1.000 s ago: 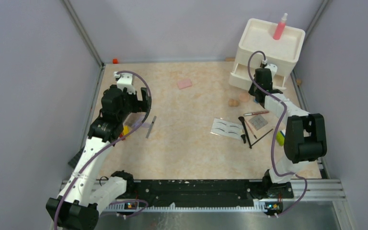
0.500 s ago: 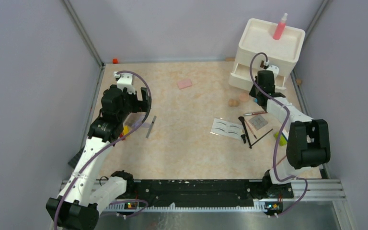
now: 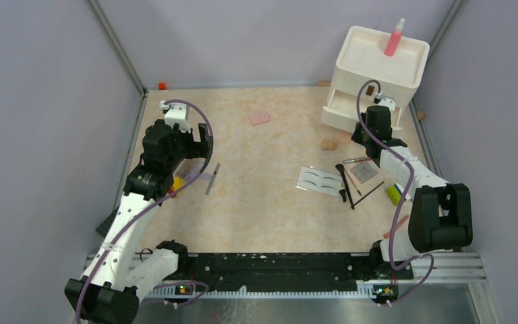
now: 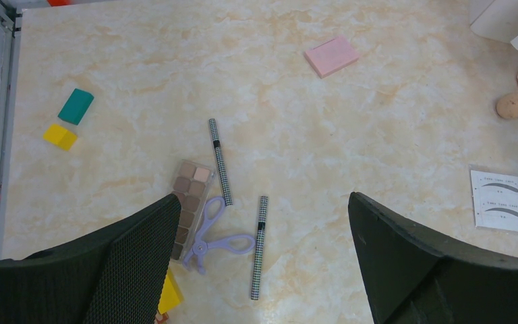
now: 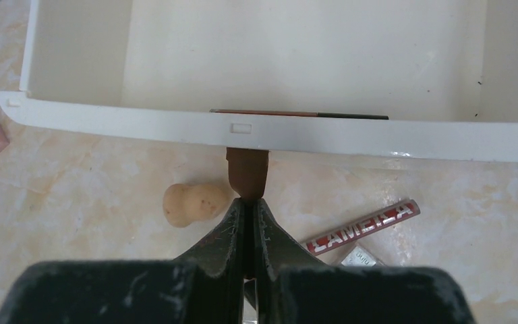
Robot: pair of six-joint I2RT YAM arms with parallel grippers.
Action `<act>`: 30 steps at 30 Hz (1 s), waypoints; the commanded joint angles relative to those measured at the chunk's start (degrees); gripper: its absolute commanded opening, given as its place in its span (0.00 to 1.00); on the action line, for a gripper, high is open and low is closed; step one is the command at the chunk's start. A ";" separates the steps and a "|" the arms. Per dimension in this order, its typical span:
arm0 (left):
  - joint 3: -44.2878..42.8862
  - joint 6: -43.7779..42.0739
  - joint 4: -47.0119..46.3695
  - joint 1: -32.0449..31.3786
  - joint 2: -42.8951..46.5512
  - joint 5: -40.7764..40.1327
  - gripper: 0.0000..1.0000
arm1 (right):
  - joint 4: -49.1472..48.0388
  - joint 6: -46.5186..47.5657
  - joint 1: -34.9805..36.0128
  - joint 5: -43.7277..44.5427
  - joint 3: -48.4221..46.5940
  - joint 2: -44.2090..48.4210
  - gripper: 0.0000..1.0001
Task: Organize the makeup
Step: Open the drawer in the storage box.
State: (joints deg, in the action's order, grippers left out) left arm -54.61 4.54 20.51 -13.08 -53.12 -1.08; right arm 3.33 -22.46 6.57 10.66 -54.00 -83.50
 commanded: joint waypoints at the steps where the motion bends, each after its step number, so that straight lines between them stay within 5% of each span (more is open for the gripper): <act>1: 0.19 -0.18 -2.67 0.34 0.91 0.47 0.99 | 0.57 -0.93 0.01 -2.00 1.26 3.20 0.00; 30: 0.18 -0.22 -2.67 0.34 0.82 0.55 0.99 | 5.42 -1.04 1.81 -3.75 5.88 9.00 0.00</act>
State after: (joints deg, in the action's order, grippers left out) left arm -54.61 4.54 20.51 -13.08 -53.12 -1.06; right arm 4.40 -23.20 7.01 9.30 -49.52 -77.21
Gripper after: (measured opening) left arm 0.989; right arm 0.020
